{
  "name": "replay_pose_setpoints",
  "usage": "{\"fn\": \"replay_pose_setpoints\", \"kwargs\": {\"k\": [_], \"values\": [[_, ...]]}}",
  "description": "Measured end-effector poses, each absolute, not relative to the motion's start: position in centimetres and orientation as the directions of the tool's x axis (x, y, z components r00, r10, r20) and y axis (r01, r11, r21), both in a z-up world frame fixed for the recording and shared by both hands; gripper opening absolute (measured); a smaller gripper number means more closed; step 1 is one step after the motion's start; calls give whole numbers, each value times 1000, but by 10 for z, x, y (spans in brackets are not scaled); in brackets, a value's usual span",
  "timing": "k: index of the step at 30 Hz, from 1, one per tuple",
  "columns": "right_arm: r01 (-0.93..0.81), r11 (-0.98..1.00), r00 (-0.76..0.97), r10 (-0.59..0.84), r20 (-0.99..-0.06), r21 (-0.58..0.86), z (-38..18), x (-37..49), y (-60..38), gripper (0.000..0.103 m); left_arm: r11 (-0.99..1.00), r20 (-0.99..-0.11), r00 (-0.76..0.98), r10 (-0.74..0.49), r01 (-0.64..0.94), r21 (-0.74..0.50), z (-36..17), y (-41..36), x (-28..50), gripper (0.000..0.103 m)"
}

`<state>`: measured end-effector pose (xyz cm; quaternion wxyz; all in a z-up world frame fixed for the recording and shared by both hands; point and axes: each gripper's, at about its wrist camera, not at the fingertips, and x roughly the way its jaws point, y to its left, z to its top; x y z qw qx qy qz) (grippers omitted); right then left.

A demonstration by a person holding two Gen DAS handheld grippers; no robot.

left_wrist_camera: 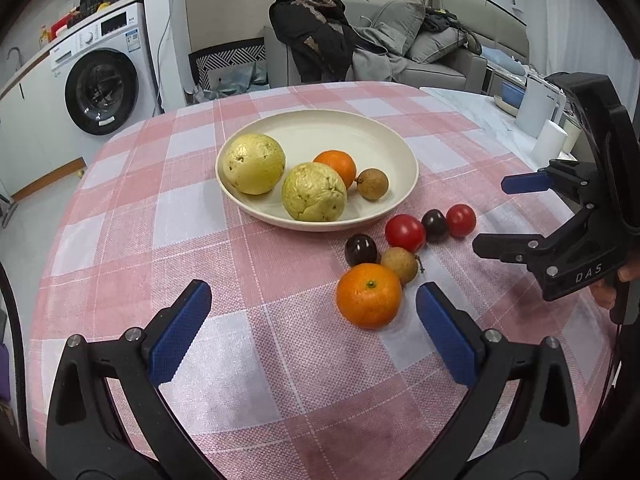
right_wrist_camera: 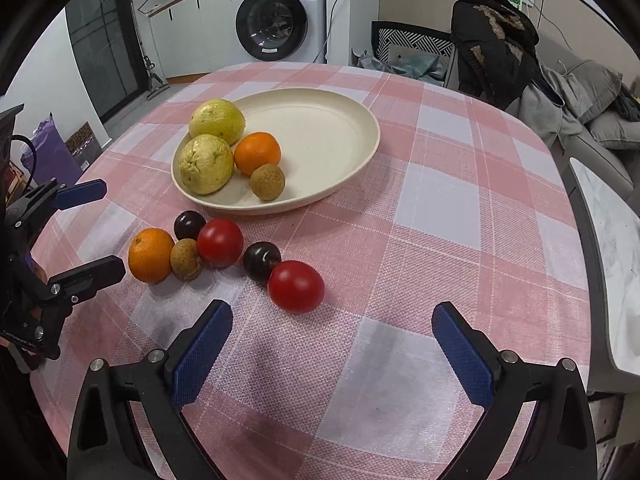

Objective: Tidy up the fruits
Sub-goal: 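Move the right gripper toward the red tomato beside the dark plum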

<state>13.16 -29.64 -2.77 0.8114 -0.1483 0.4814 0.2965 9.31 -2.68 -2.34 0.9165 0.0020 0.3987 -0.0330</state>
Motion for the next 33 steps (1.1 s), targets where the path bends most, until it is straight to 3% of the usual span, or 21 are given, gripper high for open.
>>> {"fn": "replay_pose_setpoints", "kwargs": {"k": [4,8,15,33], "values": [[-641,766,334,332,-882,46,-34,131,-292,85,997,-736,674,-64,68,-24,-25,-25,95,102],[-647,759,312,357,-880,78,-38,133,-291,81,997,-739,670,-72,76,-27,-27,-26,96,102],[-654,750,296,375,-878,99,-40,132,-287,66,996,-752,656,-66,82,-15,-34,-32,98,102],[-660,743,311,398,-863,105,-38,131,-283,51,995,-775,628,-75,93,-21,-48,-38,103,102]]}}
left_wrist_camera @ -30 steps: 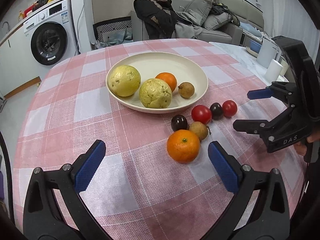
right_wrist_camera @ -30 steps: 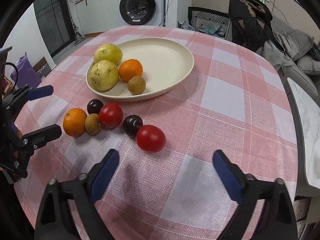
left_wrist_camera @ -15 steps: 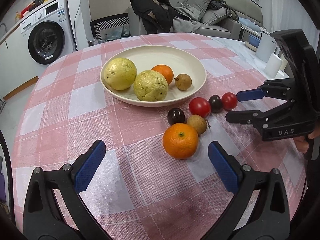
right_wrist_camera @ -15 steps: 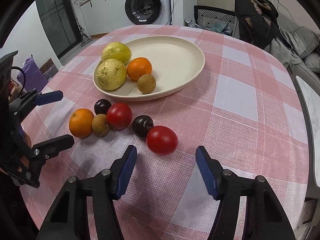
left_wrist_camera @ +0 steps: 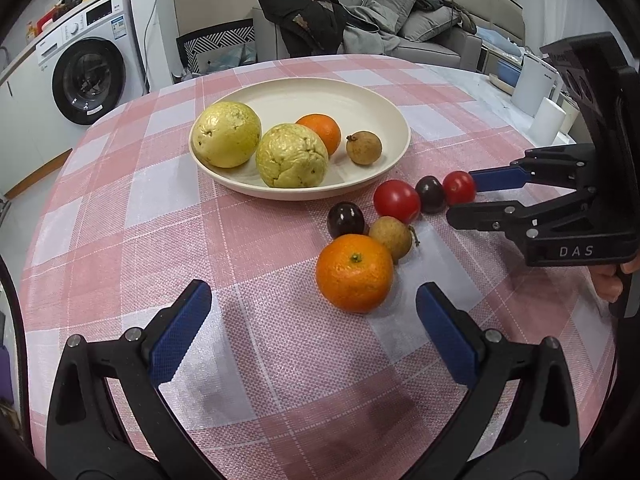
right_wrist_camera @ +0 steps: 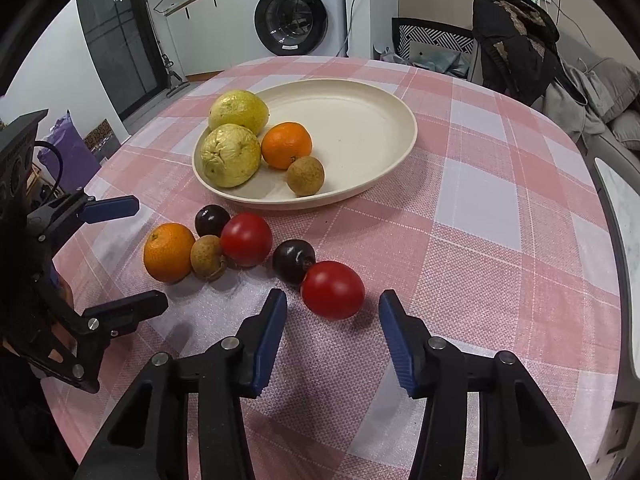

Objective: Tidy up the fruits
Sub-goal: 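Move the right gripper toward the red tomato beside the dark plum, then grasp the red tomato with the right gripper while the left gripper grasps the mandarin orange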

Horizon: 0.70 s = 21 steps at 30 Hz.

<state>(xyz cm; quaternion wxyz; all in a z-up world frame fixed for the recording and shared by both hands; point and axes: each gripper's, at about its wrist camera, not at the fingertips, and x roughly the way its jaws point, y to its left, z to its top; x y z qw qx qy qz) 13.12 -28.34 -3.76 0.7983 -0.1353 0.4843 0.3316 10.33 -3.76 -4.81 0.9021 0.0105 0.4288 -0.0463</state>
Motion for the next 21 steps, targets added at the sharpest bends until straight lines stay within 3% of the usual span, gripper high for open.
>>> {"fn": "replay_pose_setpoints", "kwargs": {"k": [6,21], "values": [[-662,743,315,401,-860,103,-38,131,-281,49,996,-778,623,-77,91,-26,-50,-38,104,102],[-670,737,322,397,-859,89,-38,130,-281,32,994,-782,615,-102,93,-57,-53,-34,107,102]]}}
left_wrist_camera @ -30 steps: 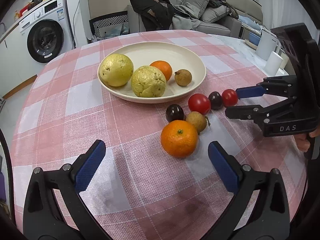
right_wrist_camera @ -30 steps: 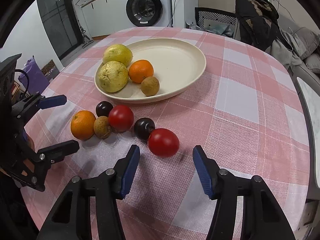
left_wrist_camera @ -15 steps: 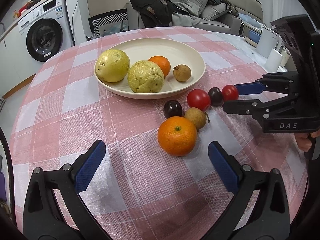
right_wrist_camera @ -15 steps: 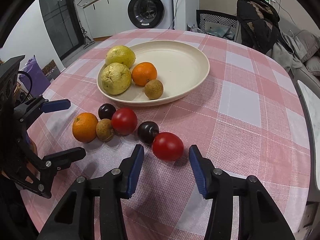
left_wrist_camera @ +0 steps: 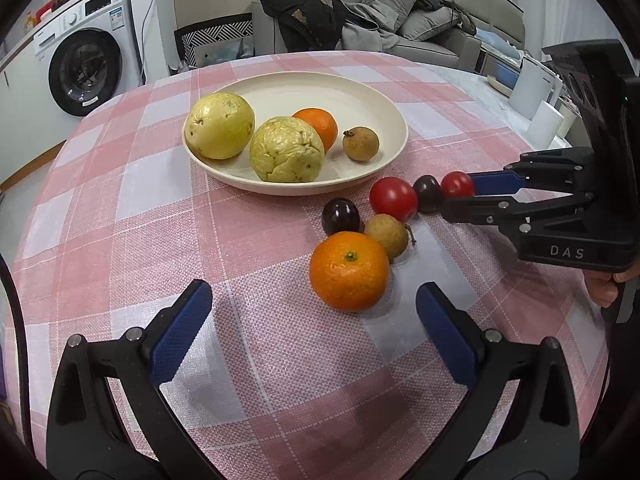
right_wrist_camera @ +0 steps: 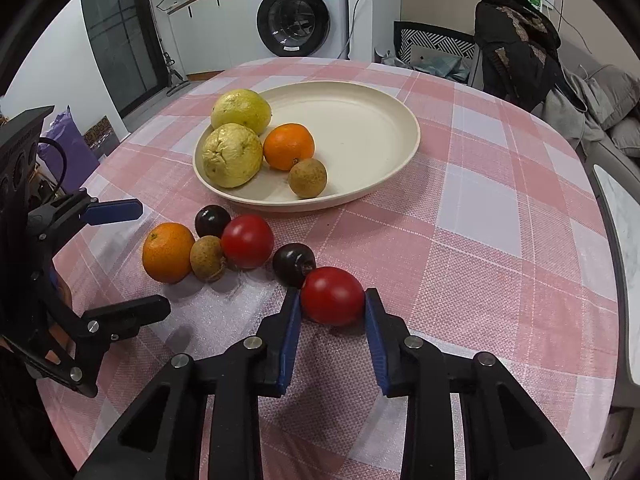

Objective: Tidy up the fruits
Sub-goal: 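Grasp the red tomato with the right gripper while the left gripper grasps the mandarin orange, then carry the tomato and mandarin over the cream plate and open both grippers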

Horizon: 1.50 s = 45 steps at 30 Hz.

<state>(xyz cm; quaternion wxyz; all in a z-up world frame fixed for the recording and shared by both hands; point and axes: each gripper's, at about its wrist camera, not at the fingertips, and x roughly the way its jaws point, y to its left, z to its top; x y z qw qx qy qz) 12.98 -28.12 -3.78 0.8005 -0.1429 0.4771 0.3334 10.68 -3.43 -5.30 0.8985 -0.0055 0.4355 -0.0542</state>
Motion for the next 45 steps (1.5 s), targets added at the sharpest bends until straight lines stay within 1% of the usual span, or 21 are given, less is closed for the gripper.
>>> {"fn": "replay_pose_setpoints", "kwargs": {"k": [10,15,18,20,21,22,24,26,28,29,30,31,32,35,45], "values": [[-675,734,341,400,-851,74,-30,126,-282,32,993,-781,614,-114,86,-77,-53,-31,108,102],[-677,731,358,426,-831,83,-20,124,-283,32,993,-779,616,-117,83,-84,-53,-29,110,98],[-681,728,363,432,-826,82,-17,122,-281,32,992,-784,609,-123,91,-85,-55,-30,111,87],[-682,727,364,433,-825,81,-16,121,-280,32,991,-785,605,-134,98,-94,-55,-30,113,77],[-682,727,365,433,-824,80,-15,121,-280,32,990,-784,605,-141,101,-100,-55,-30,112,74],[-683,726,365,434,-824,80,-15,121,-280,32,989,-782,605,-148,104,-107,-55,-30,112,69],[-684,725,363,433,-825,80,-16,121,-279,32,986,-777,608,-165,116,-119,-54,-31,112,65],[-686,724,362,434,-825,80,-16,121,-279,32,983,-771,609,-185,129,-135,-53,-32,111,56],[-687,722,362,434,-825,79,-16,121,-278,32,980,-768,609,-197,137,-142,-53,-33,111,51],[-688,722,362,435,-825,78,-15,120,-278,32,979,-768,608,-201,142,-144,-53,-34,111,46],[-688,721,362,435,-824,79,-16,120,-278,32,978,-766,608,-209,147,-150,-53,-34,111,44],[-689,720,362,436,-824,79,-16,120,-278,32,975,-762,608,-222,154,-161,-52,-34,110,38],[-689,721,362,436,-824,79,-16,120,-279,32,973,-760,607,-232,159,-170,-52,-34,110,36],[-686,723,362,433,-826,78,-17,120,-279,32,974,-760,610,-224,164,-156,-51,-37,109,36],[-685,724,374,442,-816,78,-13,120,-280,32,973,-735,637,-232,162,-166,-42,-33,103,35]]}}
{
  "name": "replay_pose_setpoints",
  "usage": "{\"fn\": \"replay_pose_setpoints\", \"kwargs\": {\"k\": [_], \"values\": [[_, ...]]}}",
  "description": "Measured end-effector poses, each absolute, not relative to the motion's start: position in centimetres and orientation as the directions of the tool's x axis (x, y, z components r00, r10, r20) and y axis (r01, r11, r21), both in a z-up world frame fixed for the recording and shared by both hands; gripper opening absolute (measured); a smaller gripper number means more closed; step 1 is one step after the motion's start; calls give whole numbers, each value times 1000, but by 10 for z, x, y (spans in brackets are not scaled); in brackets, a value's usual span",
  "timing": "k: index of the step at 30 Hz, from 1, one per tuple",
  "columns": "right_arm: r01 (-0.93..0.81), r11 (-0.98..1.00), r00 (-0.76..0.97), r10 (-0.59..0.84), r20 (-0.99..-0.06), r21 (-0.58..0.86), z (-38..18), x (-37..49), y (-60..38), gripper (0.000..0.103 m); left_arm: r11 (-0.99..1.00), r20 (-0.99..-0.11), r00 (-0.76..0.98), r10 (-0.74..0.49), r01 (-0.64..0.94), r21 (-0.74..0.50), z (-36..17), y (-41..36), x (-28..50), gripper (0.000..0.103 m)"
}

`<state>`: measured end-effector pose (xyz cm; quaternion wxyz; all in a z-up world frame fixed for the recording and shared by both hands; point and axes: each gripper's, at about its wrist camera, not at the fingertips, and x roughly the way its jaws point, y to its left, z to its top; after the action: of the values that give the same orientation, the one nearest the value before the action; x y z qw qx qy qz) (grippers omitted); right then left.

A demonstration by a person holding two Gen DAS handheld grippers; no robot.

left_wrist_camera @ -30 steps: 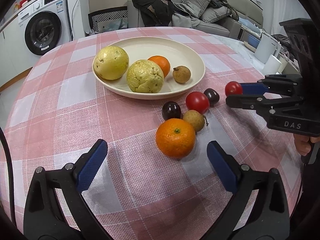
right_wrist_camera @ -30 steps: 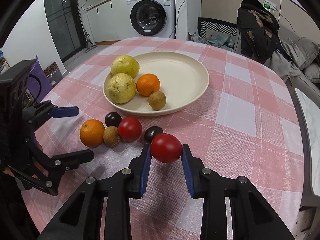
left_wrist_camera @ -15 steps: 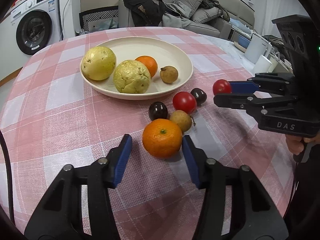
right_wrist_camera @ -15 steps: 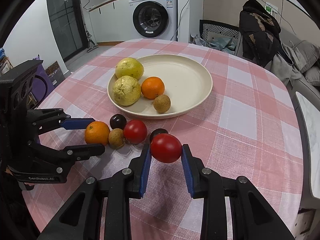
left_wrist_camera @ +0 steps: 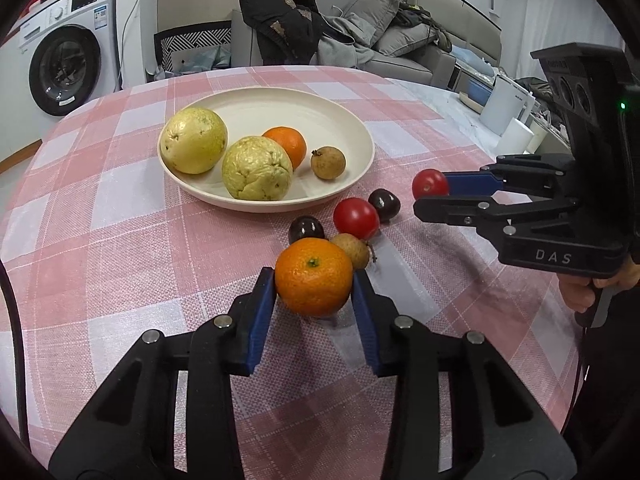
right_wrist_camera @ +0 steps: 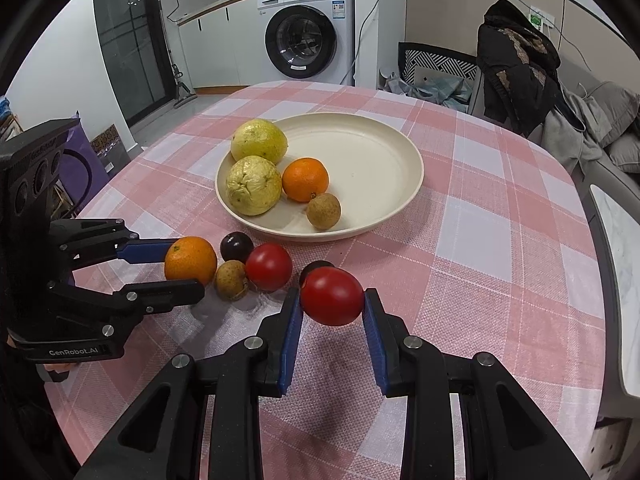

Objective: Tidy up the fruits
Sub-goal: 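Carry the tomato and mandarin over the cream plate and open both grippers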

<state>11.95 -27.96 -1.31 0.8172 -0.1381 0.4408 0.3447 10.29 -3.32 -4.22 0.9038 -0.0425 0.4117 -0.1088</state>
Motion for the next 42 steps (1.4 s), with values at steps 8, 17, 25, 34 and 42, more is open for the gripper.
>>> {"fn": "replay_pose_setpoints", "kwargs": {"k": [8,17,25,34,42], "values": [[-672,734,409,477,-778,98,-1,120,-284,32,975,-686,693,-220,156,-156,-24,-28,95,35],[-648,750,449,515,-730,131,9,121,-285,32,983,-653,735,-184,123,-139,-8,-18,95,35],[-639,754,457,532,-713,153,10,125,-278,32,986,-635,756,-161,91,-141,3,-7,107,35],[-589,782,485,543,-685,203,6,142,-278,32,991,-606,784,-130,81,-107,18,-5,131,35],[-534,814,496,520,-695,228,3,160,-279,32,994,-600,792,-111,78,-80,20,-7,157,35]]}}
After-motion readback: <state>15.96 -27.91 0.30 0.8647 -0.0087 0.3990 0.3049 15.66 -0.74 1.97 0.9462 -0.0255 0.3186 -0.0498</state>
